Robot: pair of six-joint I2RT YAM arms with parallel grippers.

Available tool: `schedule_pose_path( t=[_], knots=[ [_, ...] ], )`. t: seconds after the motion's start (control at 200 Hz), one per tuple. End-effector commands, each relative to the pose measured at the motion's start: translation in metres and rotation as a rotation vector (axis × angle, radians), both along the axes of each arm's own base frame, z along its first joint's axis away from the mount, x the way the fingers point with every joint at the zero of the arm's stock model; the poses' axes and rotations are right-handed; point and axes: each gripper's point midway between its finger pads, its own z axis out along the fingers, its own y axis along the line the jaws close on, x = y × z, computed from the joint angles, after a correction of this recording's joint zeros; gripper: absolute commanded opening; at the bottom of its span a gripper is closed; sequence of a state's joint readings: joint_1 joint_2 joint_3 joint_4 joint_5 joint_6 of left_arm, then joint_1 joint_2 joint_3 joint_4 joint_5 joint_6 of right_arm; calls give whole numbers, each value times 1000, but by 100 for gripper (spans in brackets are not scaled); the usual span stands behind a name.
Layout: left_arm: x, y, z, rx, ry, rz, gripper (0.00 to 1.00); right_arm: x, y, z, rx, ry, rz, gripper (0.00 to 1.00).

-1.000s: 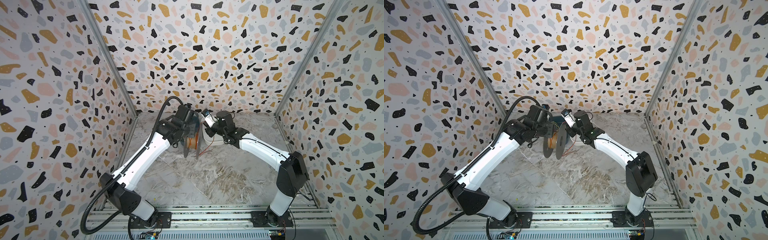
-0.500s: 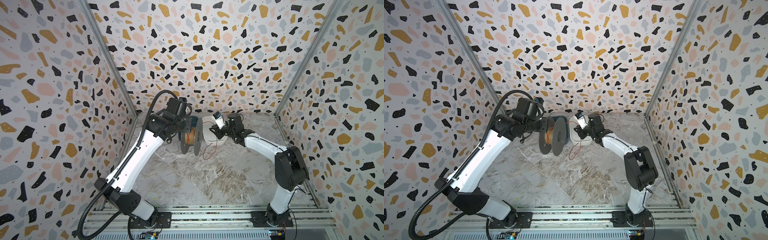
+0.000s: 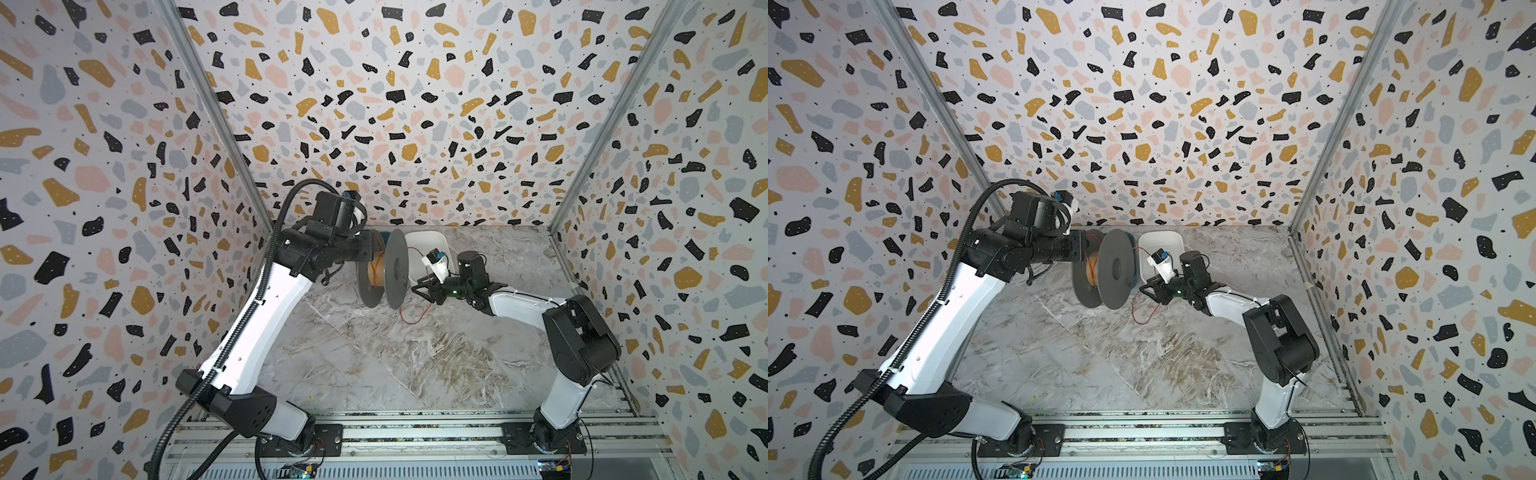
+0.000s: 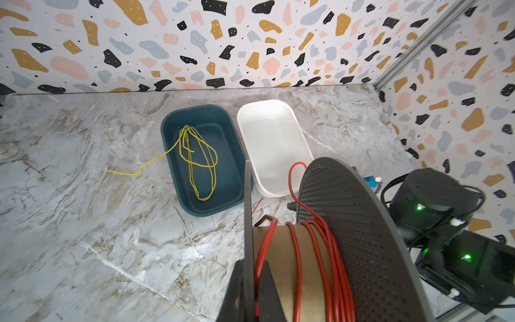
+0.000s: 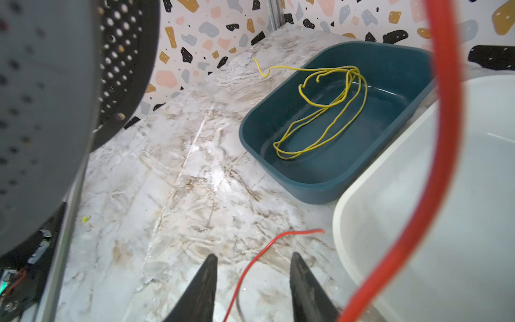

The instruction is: Wrap the cables

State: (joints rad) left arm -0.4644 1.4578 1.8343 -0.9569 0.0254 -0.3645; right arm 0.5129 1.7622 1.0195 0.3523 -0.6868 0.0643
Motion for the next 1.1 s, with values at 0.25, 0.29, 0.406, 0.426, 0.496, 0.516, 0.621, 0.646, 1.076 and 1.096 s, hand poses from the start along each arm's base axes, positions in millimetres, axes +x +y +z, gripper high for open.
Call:
schedule_pose_path(
  t=[0.25, 0.29, 0.406, 0.426, 0.496, 0.516, 0.621, 0.646, 1.076, 1.096],
  knots=[
    [-7, -7, 76, -243, -184, -10, 0, -40, -3, 40, 153, -18, 14, 50],
    [-8, -7, 80, -255, -193, -8, 0, -40, -5, 38, 154, -20, 1, 51],
    [-13, -5, 92, -283, -217, -5, 0, -42, -9, 32, 145, -4, -20, 51],
    [-13, -5, 94, -288, -222, -5, 0, -43, -9, 31, 147, -2, -22, 51],
    [-15, -3, 100, -303, -237, 0, 0, -44, -11, 29, 155, 2, -33, 51],
    [-15, -3, 102, -306, -240, 1, 0, -44, -11, 28, 156, 3, -37, 51],
    [-16, -3, 107, -319, -252, 3, 0, -43, -13, 22, 148, 6, -57, 50],
    [-16, -2, 109, -321, -255, 4, 0, -43, -13, 21, 146, 6, -63, 50],
    [-21, 5, 129, -350, -310, 23, 0, -26, -10, -14, 131, 27, -117, 40],
    [-21, 6, 130, -350, -312, 25, 0, -26, -10, -14, 132, 23, -121, 39]
  ],
)
